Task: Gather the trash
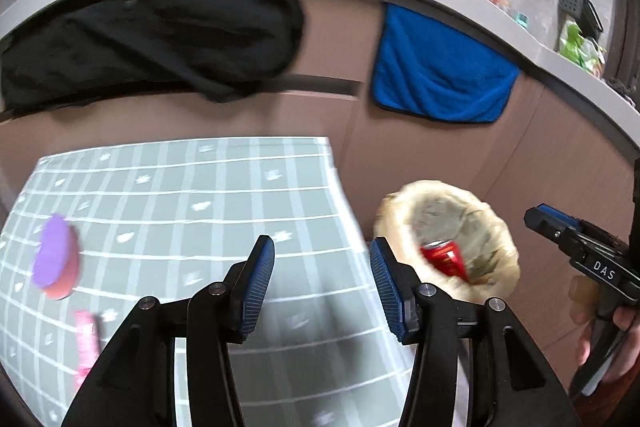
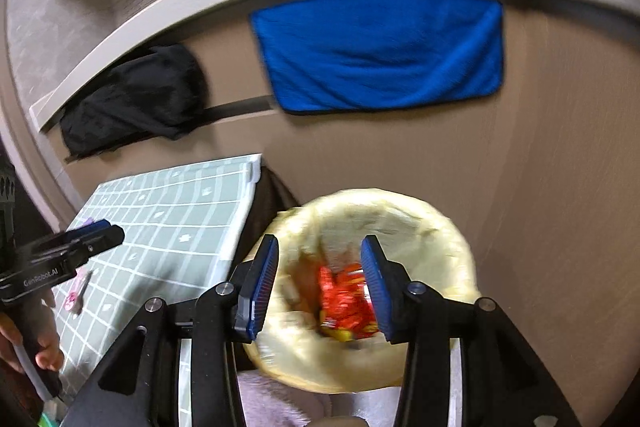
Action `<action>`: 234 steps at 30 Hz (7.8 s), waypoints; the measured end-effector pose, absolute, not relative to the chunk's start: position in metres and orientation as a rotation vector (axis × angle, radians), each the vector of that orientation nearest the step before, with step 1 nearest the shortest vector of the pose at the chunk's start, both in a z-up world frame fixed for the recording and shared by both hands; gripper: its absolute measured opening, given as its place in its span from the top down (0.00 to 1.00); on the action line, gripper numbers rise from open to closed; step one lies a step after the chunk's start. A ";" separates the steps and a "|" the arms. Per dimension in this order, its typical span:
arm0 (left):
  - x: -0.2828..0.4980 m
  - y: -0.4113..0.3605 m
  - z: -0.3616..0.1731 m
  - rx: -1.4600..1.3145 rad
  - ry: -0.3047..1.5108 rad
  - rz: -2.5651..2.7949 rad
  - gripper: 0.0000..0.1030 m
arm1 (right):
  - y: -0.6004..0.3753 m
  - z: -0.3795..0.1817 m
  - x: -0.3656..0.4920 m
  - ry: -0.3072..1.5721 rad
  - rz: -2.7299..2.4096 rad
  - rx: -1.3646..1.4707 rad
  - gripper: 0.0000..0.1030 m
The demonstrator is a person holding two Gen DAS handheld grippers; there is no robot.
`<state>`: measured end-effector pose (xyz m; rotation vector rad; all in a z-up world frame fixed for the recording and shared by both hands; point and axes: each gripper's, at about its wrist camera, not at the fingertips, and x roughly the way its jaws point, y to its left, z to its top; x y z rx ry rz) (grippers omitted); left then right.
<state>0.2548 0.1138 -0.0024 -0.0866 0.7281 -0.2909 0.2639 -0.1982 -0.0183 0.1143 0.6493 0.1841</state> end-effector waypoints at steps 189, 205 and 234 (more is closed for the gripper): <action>0.300 -0.086 -0.068 -0.059 0.671 -0.349 0.71 | -0.293 -0.069 0.309 0.611 0.248 0.179 0.87; 0.304 -0.084 -0.077 -0.039 0.758 -0.353 0.57 | -0.291 -0.081 0.309 0.661 0.215 0.204 0.66; 0.028 0.019 -0.008 -0.050 0.531 -0.122 0.46 | -0.204 -0.012 0.060 0.518 0.253 0.039 0.56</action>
